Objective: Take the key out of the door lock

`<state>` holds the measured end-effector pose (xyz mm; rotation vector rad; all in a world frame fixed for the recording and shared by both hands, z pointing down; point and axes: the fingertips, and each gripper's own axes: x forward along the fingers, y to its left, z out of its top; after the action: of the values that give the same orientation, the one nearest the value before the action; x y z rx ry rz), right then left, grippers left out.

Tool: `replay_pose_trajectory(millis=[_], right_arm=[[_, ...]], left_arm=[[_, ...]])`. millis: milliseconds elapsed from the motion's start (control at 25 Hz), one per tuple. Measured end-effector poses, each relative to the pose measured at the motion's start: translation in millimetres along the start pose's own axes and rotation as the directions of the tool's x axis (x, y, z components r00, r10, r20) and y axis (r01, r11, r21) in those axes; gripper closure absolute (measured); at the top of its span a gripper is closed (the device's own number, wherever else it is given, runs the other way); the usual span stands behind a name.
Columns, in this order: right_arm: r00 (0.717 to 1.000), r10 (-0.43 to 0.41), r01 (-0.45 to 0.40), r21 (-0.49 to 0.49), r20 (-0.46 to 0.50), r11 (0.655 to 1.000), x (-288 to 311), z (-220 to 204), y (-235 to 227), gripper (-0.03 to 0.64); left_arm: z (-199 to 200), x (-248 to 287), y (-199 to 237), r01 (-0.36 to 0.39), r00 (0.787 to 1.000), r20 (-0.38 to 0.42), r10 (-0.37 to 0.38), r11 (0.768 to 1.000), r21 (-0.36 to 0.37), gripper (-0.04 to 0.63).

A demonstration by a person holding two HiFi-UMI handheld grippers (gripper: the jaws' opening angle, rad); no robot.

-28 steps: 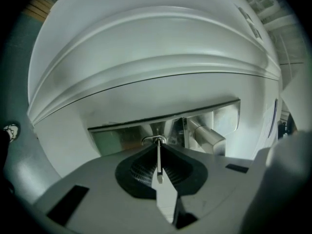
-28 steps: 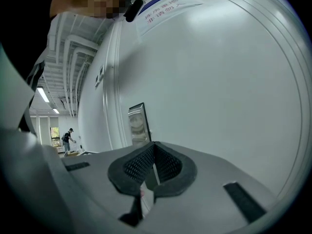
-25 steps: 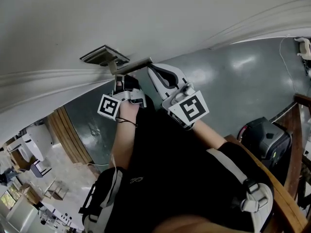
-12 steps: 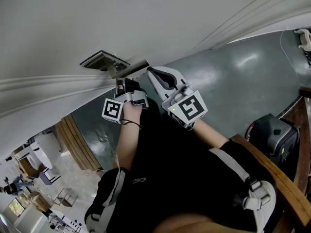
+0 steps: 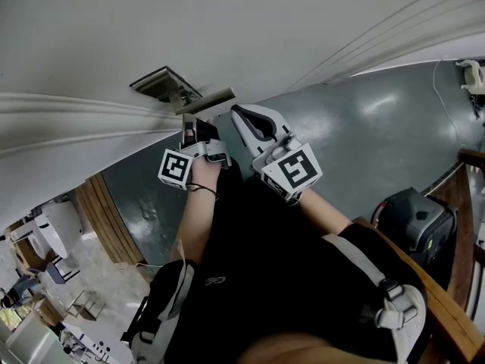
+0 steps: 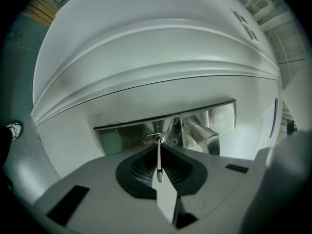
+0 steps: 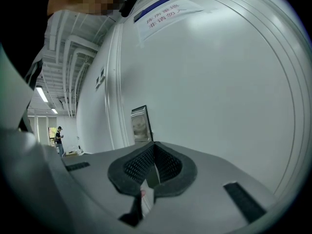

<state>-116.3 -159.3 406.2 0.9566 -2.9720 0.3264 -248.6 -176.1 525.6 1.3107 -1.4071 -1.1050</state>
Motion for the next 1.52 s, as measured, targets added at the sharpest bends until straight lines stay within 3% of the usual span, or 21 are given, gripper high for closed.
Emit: replay_pose_trajectory(millis=[1080,1520], right_arm=[[0.999,-0.007,0.007,0.011,-0.039,1.000,-43,-19,20,0.609],[0.999,-0.028,0.027,-0.015,-0.034,1.000,-93,-16,23,0.609]], left_arm=[[-19,-43,-8,0.009,1.000,-0.011,-0.009,1.000,0.008,0.559],[-56,-80,-23,0.022,0.999,-0.045,-0.021,1.000,0.018,0.559]])
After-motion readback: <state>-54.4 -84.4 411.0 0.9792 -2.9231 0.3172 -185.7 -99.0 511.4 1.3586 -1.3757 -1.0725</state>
